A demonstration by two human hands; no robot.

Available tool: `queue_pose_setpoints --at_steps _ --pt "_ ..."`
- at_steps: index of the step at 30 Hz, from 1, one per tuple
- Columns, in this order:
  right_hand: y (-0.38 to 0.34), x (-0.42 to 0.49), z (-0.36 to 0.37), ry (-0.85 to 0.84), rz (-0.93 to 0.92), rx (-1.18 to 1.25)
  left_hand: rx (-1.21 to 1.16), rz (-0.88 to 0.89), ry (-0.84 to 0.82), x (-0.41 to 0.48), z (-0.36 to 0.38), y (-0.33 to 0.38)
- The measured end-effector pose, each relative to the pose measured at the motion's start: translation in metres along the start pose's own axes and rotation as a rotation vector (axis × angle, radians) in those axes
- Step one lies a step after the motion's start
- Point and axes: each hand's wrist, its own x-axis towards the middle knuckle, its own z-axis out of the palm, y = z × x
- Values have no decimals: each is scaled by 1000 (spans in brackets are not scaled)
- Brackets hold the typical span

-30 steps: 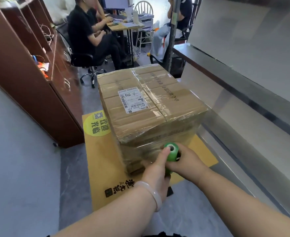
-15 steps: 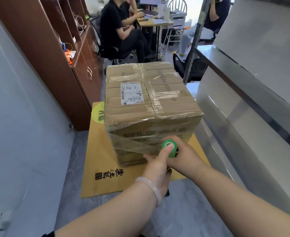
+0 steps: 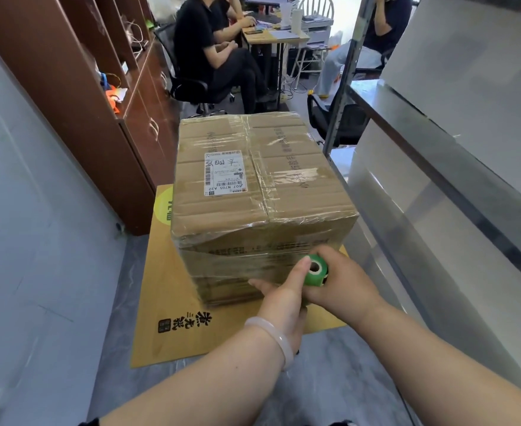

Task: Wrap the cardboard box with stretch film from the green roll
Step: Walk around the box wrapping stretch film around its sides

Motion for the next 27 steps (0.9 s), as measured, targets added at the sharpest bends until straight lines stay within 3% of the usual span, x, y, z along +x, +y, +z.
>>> queue_pose_setpoints --at_steps 3,6,16,20,27 --pt "4 7 -10 34 -7 -189 -16 42 48 -1 19 -6" --pt "9 19 -20 -1 -53 -226 -81 91 147 6 37 -12" --pt "49 43 -44 -386 -321 74 -156 145 309 32 62 -41" --pt "59 44 -54 -326 -345 -18 -188 195 339 25 75 -49" --pt "64 50 -66 -234 -385 -66 -287 226 244 37 105 -63"
